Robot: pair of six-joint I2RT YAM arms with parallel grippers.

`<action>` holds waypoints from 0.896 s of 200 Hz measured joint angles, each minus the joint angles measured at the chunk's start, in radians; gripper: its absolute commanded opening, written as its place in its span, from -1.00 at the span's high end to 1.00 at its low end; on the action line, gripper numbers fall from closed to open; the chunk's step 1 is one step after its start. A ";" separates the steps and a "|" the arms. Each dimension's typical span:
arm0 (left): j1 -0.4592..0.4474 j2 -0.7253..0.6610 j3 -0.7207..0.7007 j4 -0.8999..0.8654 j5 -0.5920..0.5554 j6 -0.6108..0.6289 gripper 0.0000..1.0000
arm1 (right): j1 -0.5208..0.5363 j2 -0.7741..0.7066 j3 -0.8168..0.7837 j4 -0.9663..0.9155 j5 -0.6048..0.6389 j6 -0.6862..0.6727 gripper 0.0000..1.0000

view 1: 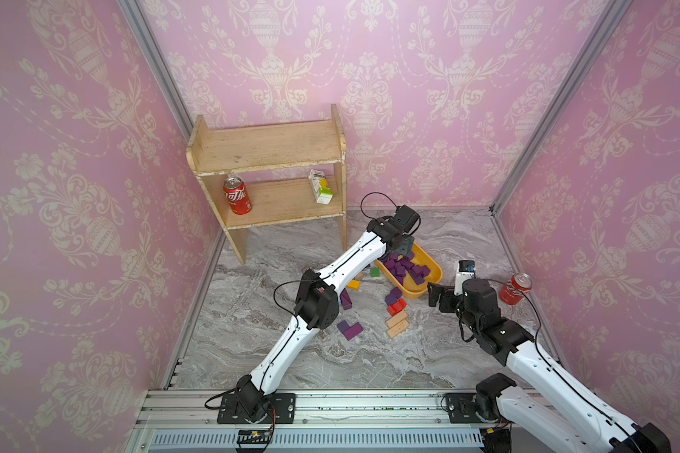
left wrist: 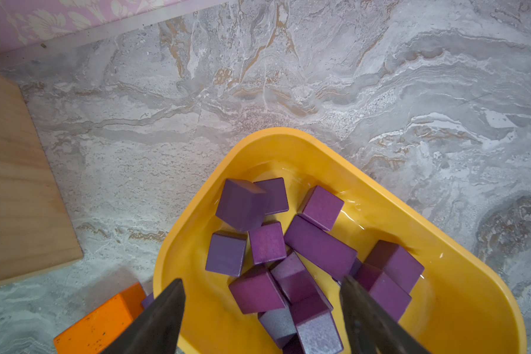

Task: Pick purple bricks into the storage bin
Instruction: Place the building block in the storage box.

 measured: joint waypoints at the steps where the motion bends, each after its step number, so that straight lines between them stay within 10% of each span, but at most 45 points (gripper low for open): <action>1: 0.000 0.000 0.000 0.000 0.000 0.000 -0.67 | 0.000 0.000 0.000 0.000 0.000 0.000 -1.00; 115: 0.011 -0.036 -0.032 -0.069 -0.094 0.052 -0.83 | 0.000 0.000 -0.004 0.018 -0.017 -0.015 -1.00; 179: 0.016 -0.593 -0.735 0.173 -0.143 0.113 -0.90 | 0.005 0.045 -0.002 0.051 -0.140 -0.053 -1.00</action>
